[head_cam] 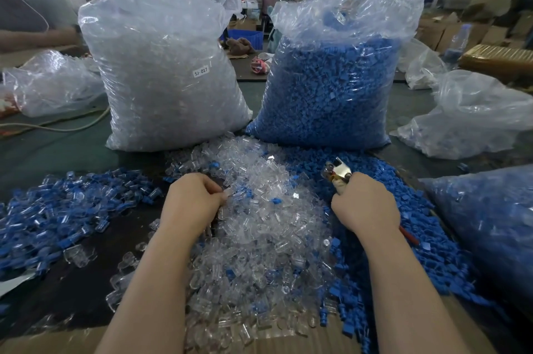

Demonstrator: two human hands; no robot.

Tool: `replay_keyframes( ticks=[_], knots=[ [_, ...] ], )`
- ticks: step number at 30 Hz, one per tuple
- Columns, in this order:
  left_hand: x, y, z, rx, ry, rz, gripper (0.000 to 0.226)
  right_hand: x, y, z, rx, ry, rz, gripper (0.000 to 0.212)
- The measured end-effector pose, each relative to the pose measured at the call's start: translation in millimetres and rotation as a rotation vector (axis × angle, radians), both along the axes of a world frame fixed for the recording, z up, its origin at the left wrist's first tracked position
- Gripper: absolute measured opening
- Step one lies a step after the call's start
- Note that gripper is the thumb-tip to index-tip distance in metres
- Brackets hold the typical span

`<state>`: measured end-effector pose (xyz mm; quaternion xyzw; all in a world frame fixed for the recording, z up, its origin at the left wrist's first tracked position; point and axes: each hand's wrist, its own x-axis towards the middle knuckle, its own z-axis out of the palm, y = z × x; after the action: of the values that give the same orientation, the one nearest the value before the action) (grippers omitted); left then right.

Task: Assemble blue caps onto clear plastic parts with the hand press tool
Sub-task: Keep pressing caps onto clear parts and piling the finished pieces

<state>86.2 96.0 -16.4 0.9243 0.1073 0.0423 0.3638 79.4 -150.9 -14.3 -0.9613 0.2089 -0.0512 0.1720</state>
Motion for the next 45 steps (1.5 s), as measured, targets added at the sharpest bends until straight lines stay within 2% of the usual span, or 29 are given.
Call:
replay_keyframes(
  ticks=[5, 9, 12, 18, 22, 26, 30, 37, 45],
  knots=[
    [-0.4, -9.9, 14.1, -0.515, -0.099, -0.050, 0.012, 3.3, -0.5, 1.2, 0.087, -0.156, 0.027, 0.014],
    [-3.4, -24.3, 26.1, -0.758, -0.102, -0.117, 0.015, 5.6, 0.9, 2.9, 0.110, -0.226, 0.037, 0.012],
    [-6.7, -36.1, 31.1, -0.869, -0.070, -0.142, 0.010, 6.4, 2.2, 4.3, 0.139, -0.281, 0.060, 0.011],
    [-11.0, -54.0, 35.6, -0.940, -0.040, -0.161, 0.011, 5.3, 4.1, 7.2, 0.229, -0.385, 0.130, 0.018],
    [-13.2, -60.3, 36.2, -0.954, -0.091, -0.135, 0.005, 3.3, 11.2, 14.8, 0.491, -0.494, 0.212, 0.018],
    [-12.9, -62.0, 34.4, -0.882, -0.182, -0.073, 0.007, -1.3, 19.8, 22.7, 0.705, -0.582, 0.277, 0.014],
    [-12.5, -63.6, 35.1, -1.015, -0.204, -0.024, 0.006, -4.6, 29.2, 26.0, 0.884, -0.614, 0.358, 0.019],
    [-15.1, -68.9, 37.5, -1.200, -0.194, -0.041, 0.006, -6.6, 41.6, 26.6, 0.863, -0.672, 0.432, 0.019],
    [-18.6, -75.4, 38.4, -1.150, -0.197, -0.111, 0.005, -8.1, 46.4, 25.7, 0.788, -0.708, 0.405, 0.006]
  ],
)
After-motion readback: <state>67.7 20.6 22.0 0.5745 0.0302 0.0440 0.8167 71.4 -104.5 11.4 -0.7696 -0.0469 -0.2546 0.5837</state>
